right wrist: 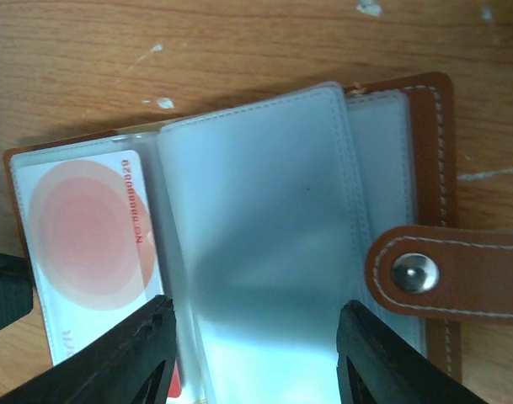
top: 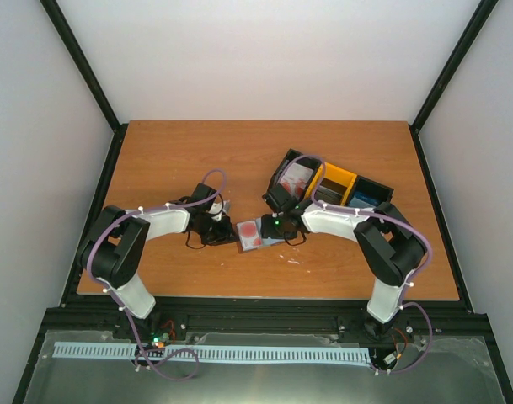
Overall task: Put the credit cards into the card holder
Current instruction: Insert the credit card into the card holder.
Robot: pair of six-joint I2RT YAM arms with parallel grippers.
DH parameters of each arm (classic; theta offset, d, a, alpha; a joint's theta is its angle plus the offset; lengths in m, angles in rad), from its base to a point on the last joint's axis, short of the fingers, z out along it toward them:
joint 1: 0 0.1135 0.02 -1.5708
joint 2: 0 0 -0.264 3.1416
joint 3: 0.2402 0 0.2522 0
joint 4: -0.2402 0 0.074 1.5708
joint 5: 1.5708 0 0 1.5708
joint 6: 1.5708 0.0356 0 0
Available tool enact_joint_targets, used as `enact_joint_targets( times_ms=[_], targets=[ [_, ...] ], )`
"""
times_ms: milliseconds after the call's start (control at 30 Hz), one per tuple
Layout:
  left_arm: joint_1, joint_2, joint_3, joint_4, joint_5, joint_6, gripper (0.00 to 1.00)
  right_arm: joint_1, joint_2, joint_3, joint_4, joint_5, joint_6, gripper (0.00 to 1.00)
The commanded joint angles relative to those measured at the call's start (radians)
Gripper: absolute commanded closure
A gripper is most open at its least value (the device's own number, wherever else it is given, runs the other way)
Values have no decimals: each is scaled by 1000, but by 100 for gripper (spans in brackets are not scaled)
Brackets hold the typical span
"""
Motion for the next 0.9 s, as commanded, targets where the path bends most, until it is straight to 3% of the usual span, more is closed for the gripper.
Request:
enact_joint_targets(
  times_ms=[0, 167, 500, 633, 767, 867],
  targets=[
    [-4, -11, 12, 14, -3, 3, 84, 2, 63, -7, 22, -88, -30, 47],
    [-4, -2, 16, 12, -1, 5, 84, 2, 83, -29, 142, -260, -3, 47],
    [-4, -8, 27, 8, -17, 3, 84, -4, 21, -54, 295, -370, 23, 48],
    [-4, -11, 27, 10, -22, 3, 84, -8, -61, -83, 318, -311, 10, 49],
    [-4, -12, 28, 9, -21, 3, 84, -8, -106, -77, 163, -75, 27, 49],
    [-4, -12, 28, 11, -19, 4, 84, -9, -94, -59, 59, 0, 30, 50]
  ],
)
